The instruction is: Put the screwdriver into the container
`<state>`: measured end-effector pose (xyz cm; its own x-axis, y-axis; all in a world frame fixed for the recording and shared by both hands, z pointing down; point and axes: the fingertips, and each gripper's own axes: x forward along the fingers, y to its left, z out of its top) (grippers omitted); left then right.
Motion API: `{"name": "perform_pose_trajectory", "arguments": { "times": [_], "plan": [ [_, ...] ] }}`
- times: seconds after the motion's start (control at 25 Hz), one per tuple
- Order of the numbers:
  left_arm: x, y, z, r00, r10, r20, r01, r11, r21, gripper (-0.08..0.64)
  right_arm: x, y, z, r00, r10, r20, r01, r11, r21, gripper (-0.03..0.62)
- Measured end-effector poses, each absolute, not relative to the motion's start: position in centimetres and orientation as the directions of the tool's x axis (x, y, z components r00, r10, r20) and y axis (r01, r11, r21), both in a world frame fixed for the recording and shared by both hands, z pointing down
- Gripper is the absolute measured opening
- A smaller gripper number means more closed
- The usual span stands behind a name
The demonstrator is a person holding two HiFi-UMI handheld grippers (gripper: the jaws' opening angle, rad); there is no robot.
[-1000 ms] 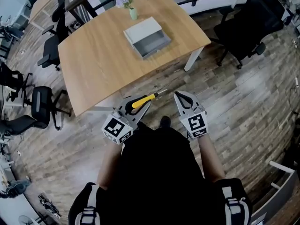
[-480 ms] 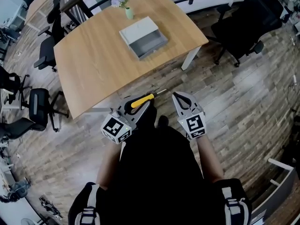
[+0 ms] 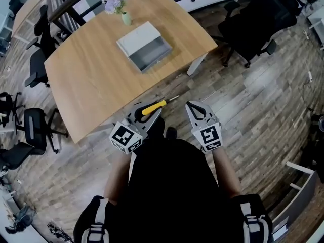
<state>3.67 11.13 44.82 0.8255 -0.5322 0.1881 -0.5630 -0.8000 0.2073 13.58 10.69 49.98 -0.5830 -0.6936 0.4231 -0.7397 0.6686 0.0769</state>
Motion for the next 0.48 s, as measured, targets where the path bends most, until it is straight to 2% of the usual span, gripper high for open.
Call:
{"name": "perform_pose_trajectory", "arguments": {
  "times": [0.48],
  "plan": [
    [0.7, 0.4, 44.8, 0.822, -0.537, 0.189, -0.568, -0.800, 0.196, 0.092, 10.6, 1.0, 48.8, -0.586, -0.693, 0.420, -0.731, 0.676, 0.096, 0.025]
  ]
}}
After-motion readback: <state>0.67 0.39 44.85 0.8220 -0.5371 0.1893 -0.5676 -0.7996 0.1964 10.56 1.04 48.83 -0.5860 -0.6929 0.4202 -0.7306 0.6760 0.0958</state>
